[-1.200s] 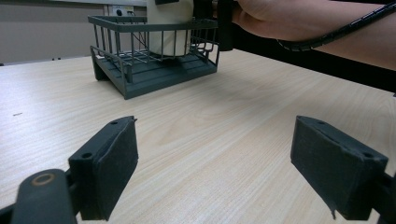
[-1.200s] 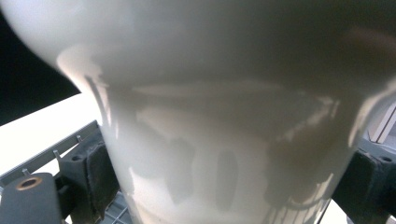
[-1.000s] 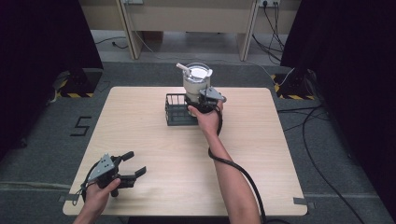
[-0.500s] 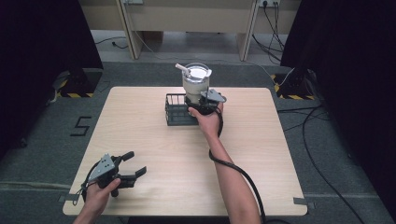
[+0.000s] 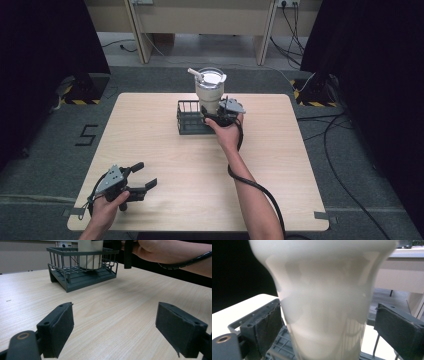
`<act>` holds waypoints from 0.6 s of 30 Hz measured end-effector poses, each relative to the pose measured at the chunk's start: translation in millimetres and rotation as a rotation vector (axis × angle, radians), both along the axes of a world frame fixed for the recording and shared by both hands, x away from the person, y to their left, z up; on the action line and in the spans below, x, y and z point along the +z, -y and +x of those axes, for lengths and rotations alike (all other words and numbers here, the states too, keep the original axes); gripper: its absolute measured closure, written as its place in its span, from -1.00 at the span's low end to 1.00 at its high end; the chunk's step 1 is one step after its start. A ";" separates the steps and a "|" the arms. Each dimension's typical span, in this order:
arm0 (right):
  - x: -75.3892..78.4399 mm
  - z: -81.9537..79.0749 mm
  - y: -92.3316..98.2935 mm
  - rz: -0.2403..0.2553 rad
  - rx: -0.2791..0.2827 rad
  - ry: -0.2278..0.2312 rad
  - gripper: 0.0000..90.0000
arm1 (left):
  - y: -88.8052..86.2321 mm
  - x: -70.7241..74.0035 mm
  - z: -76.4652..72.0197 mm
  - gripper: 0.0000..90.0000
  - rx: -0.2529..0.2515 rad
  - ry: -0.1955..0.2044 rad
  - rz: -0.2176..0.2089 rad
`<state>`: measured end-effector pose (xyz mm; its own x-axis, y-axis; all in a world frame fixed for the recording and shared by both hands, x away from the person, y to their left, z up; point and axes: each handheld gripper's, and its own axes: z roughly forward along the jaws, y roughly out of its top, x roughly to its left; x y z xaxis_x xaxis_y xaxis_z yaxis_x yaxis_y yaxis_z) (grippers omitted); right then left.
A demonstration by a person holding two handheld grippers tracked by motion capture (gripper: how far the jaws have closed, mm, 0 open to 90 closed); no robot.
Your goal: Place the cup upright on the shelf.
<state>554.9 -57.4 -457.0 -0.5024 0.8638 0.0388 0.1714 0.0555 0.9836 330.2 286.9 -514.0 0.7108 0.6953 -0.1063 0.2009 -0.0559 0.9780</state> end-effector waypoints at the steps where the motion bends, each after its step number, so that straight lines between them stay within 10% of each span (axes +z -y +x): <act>1: -0.2 -2.1 1.0 -0.004 0.003 -0.003 -0.78 | 0.0 0.0 0.0 -0.68 0.001 -0.001 0.001; 18: 7.3 -27.1 25.1 0.003 -0.005 0.025 -0.72 | 0.3 -1.1 0.5 -0.68 0.007 -0.005 0.008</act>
